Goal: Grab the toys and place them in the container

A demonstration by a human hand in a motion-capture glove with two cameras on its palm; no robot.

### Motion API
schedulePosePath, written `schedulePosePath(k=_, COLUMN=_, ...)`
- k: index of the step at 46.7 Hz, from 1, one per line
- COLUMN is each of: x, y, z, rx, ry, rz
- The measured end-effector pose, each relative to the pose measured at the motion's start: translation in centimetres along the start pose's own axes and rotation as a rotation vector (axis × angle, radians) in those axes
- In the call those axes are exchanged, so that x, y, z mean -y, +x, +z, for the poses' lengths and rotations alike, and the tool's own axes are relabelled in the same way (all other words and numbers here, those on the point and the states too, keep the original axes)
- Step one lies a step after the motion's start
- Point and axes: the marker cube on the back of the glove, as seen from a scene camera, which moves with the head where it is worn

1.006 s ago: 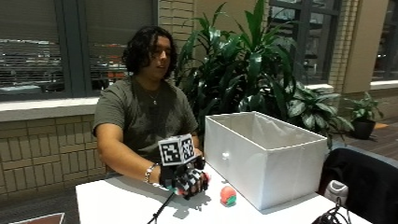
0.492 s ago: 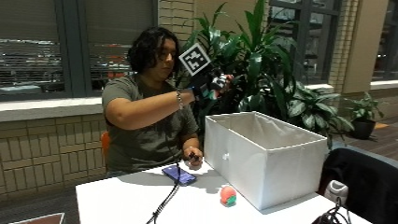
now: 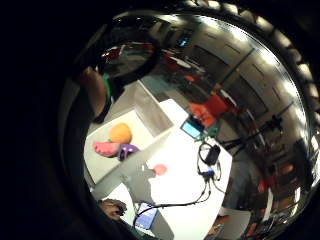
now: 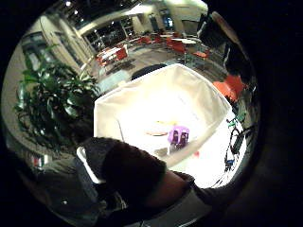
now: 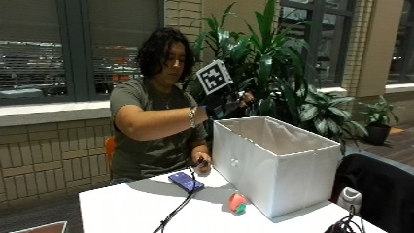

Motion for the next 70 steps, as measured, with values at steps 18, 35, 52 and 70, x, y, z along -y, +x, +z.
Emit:
schedulePosePath(k=18, x=-12.1, y=10.2, z=16.2, rx=0.127, ry=-0.301, rz=0.337)
schedulePosePath(k=35, x=-15.1, y=9.6, z=23.5, rx=0.057, ry=-0.429, rz=0.440)
schedulePosePath(k=52, x=-11.9, y=10.0, z=6.1, rx=-0.031, ry=-0.116, rz=0.365)
schedulePosePath(k=70, x=-3.5, y=-3.6, z=-9.1, rx=-0.054, ry=0.060, rz=0.068)
